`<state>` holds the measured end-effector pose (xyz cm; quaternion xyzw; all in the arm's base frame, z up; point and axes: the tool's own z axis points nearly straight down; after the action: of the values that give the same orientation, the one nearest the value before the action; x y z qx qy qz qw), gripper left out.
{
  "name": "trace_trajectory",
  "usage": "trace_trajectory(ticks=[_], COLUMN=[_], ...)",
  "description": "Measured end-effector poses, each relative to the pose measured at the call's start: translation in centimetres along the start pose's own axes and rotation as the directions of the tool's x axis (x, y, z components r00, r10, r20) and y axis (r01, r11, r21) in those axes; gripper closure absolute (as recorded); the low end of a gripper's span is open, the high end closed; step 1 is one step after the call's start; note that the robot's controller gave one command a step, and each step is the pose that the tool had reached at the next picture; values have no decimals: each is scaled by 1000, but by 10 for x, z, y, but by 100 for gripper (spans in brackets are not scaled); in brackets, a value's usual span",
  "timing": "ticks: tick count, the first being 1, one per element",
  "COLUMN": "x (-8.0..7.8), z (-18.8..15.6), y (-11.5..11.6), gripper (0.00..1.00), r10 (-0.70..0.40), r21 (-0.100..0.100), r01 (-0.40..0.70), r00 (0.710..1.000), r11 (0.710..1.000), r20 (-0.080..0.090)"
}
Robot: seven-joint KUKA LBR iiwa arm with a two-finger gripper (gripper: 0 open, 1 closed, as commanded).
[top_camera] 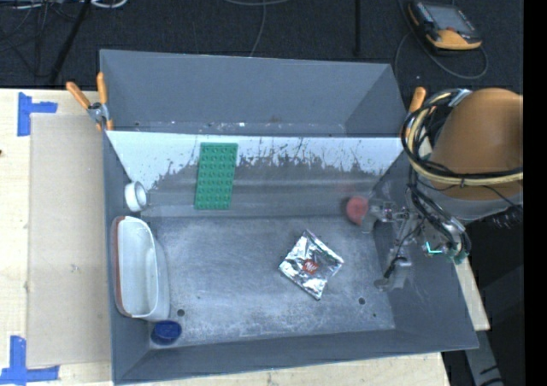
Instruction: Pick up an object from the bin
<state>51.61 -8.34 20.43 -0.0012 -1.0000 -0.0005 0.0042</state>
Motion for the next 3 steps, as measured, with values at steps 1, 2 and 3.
trace_trajectory(ticks=[1, 2, 3], x=[-55, -46, -78], z=[138, 104, 90], y=[84, 62, 68], gripper=[0, 0, 0], r10=[-252, -389, -498], r21=[0, 4, 6], r01=[252, 389, 498], r00=[968, 921, 867], r11=[968, 921, 867], r20=[3, 8, 10])
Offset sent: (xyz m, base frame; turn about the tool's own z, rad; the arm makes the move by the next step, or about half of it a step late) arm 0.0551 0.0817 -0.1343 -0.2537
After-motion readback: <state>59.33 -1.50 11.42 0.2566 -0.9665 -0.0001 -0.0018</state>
